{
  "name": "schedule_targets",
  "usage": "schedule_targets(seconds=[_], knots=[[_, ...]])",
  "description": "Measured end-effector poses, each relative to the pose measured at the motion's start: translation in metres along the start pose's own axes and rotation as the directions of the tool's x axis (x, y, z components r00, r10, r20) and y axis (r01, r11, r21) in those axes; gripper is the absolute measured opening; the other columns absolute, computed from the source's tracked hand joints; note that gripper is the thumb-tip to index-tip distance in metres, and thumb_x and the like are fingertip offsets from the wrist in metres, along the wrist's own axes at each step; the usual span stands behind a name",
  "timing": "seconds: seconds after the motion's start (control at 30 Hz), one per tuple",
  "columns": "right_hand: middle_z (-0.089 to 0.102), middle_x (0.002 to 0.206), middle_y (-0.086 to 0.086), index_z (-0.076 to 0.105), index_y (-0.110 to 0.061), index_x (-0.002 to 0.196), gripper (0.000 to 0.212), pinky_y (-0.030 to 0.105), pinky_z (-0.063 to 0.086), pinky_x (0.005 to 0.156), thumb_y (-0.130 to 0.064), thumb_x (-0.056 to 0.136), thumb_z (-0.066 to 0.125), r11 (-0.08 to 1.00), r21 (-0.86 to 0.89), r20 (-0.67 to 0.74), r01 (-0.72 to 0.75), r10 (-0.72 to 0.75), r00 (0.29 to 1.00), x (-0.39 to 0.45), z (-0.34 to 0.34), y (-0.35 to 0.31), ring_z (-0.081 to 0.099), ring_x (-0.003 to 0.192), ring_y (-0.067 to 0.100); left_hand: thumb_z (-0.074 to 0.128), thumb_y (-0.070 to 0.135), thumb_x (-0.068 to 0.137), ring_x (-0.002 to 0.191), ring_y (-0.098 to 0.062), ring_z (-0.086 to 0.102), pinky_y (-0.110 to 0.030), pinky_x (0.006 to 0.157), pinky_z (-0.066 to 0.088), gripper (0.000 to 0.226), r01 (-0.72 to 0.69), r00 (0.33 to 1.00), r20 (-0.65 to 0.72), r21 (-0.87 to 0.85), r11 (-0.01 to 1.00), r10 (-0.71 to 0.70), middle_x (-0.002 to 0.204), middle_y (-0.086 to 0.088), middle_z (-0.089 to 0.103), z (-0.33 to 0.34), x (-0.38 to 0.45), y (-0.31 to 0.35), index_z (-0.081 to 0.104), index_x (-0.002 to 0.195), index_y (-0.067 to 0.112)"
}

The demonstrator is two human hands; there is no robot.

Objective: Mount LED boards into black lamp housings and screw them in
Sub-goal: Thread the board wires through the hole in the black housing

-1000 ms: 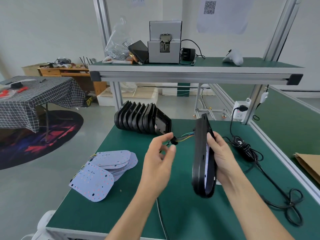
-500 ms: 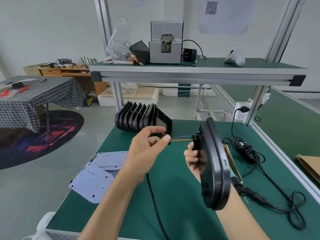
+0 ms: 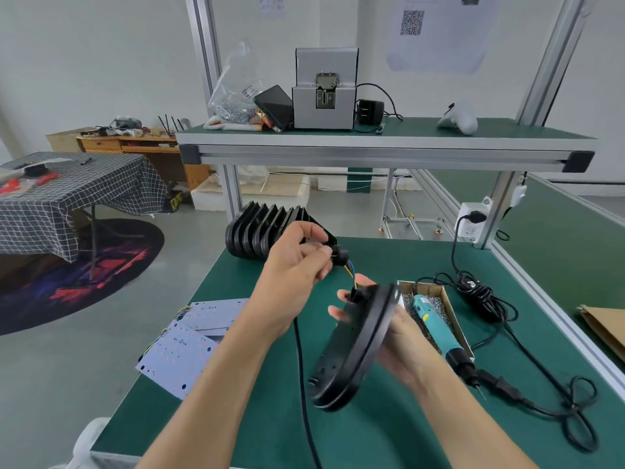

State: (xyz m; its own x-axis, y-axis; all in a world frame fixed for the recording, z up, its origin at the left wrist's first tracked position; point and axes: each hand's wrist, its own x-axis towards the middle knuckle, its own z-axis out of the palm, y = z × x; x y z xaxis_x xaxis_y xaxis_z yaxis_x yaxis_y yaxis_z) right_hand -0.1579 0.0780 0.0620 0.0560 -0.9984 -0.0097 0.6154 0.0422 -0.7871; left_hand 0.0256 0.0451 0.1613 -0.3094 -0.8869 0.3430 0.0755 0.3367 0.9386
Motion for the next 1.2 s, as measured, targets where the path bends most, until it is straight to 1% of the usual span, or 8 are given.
schedule_targets(seconds=[0.3, 0.4, 0.47, 0.6, 0.67, 0.77, 0.93, 1.2], knots=[[0.073, 0.130, 0.008, 0.075, -0.016, 0.124, 0.040, 0.036, 0.054, 0.103, 0.004, 0.105, 0.045, 0.913, -0.399, -0.275, 0.087, -0.209, 0.939, 0.009, -0.015, -0.041, 0.071, 0.115, 0.020, 0.049, 0.015, 0.103, 0.059, -0.018, 0.042, -0.026, 0.050, 0.039, 0.017, -0.067, 0.987, 0.160, 0.387, 0.920, 0.004, 0.073, -0.024, 0.054, 0.006, 0.000, -0.009, 0.047, 0.099, 0.031], [0.074, 0.126, -0.014, 0.077, -0.033, 0.120, 0.026, 0.032, 0.045, 0.112, -0.021, 0.106, 0.059, 0.627, -0.733, -0.071, 0.264, -0.456, 0.887, -0.004, 0.000, -0.055, 0.063, 0.126, 0.004, 0.047, 0.013, 0.104, 0.060, -0.018, 0.045, -0.031, 0.052, 0.042, 0.017, -0.081, 0.983, 0.184, 0.445, 0.892, -0.003, 0.070, -0.016, 0.056, 0.012, 0.000, -0.009, 0.046, 0.100, 0.029], [0.070, 0.120, -0.033, 0.070, -0.046, 0.128, 0.029, 0.022, 0.044, 0.105, -0.038, 0.104, 0.058, 0.399, -0.843, 0.195, 0.362, -0.401, 0.895, -0.012, 0.017, -0.057, 0.062, 0.117, -0.009, 0.047, 0.012, 0.105, 0.056, -0.015, 0.043, -0.033, 0.053, 0.040, 0.014, -0.096, 0.980, 0.201, 0.460, 0.883, 0.002, 0.063, -0.005, 0.053, 0.017, 0.001, -0.009, 0.045, 0.103, 0.026], [0.054, 0.096, -0.055, 0.056, -0.046, 0.144, 0.038, 0.046, 0.017, 0.127, -0.043, 0.106, 0.055, -0.005, -0.928, 0.359, 0.372, -0.277, 0.891, -0.010, 0.031, -0.063, 0.060, 0.087, -0.012, 0.047, 0.011, 0.106, 0.056, -0.009, 0.044, -0.034, 0.060, 0.039, 0.009, -0.144, 0.970, 0.243, 0.550, 0.823, 0.007, 0.061, 0.016, 0.052, 0.018, 0.004, -0.005, 0.042, 0.109, 0.018], [0.059, 0.105, -0.051, 0.062, -0.040, 0.140, 0.036, 0.033, 0.022, 0.125, -0.034, 0.105, 0.061, -0.026, -0.912, 0.399, 0.408, -0.281, 0.873, -0.009, 0.032, -0.068, 0.061, 0.093, -0.016, 0.046, 0.009, 0.106, 0.059, -0.013, 0.042, -0.037, 0.061, 0.040, 0.008, -0.140, 0.965, 0.263, 0.529, 0.837, -0.004, 0.063, 0.012, 0.050, 0.016, 0.003, -0.002, 0.042, 0.109, 0.015], [0.066, 0.101, -0.036, 0.069, -0.028, 0.133, 0.034, 0.007, 0.039, 0.087, -0.016, 0.101, 0.067, 0.030, -0.888, 0.421, 0.459, -0.347, 0.838, -0.009, 0.036, -0.065, 0.062, 0.089, -0.011, 0.048, 0.007, 0.104, 0.056, -0.011, 0.042, -0.033, 0.059, 0.040, 0.012, -0.113, 0.977, 0.213, 0.532, 0.839, -0.004, 0.058, 0.014, 0.051, 0.017, 0.004, -0.004, 0.043, 0.105, 0.018], [0.066, 0.091, -0.017, 0.077, -0.020, 0.124, 0.029, 0.023, 0.048, 0.081, -0.009, 0.098, 0.069, 0.087, -0.877, 0.408, 0.473, -0.384, 0.828, -0.011, 0.034, -0.064, 0.064, 0.088, 0.011, 0.049, 0.004, 0.096, 0.055, -0.015, 0.036, -0.034, 0.057, 0.034, 0.022, 0.004, 0.984, 0.164, 0.372, 0.928, -0.070, 0.050, 0.013, 0.047, 0.018, 0.008, -0.007, 0.042, 0.100, 0.025], [0.066, 0.090, -0.017, 0.077, -0.026, 0.102, 0.013, 0.055, 0.033, 0.109, -0.025, 0.091, 0.070, -0.116, -0.923, 0.377, 0.368, -0.470, 0.798, -0.016, 0.017, -0.051, 0.059, 0.090, 0.003, 0.048, 0.002, 0.093, 0.050, -0.010, 0.035, -0.015, 0.048, 0.033, 0.025, 0.046, 0.987, 0.132, 0.314, 0.948, -0.091, 0.055, 0.004, 0.045, 0.032, 0.006, -0.009, 0.043, 0.103, 0.024]])
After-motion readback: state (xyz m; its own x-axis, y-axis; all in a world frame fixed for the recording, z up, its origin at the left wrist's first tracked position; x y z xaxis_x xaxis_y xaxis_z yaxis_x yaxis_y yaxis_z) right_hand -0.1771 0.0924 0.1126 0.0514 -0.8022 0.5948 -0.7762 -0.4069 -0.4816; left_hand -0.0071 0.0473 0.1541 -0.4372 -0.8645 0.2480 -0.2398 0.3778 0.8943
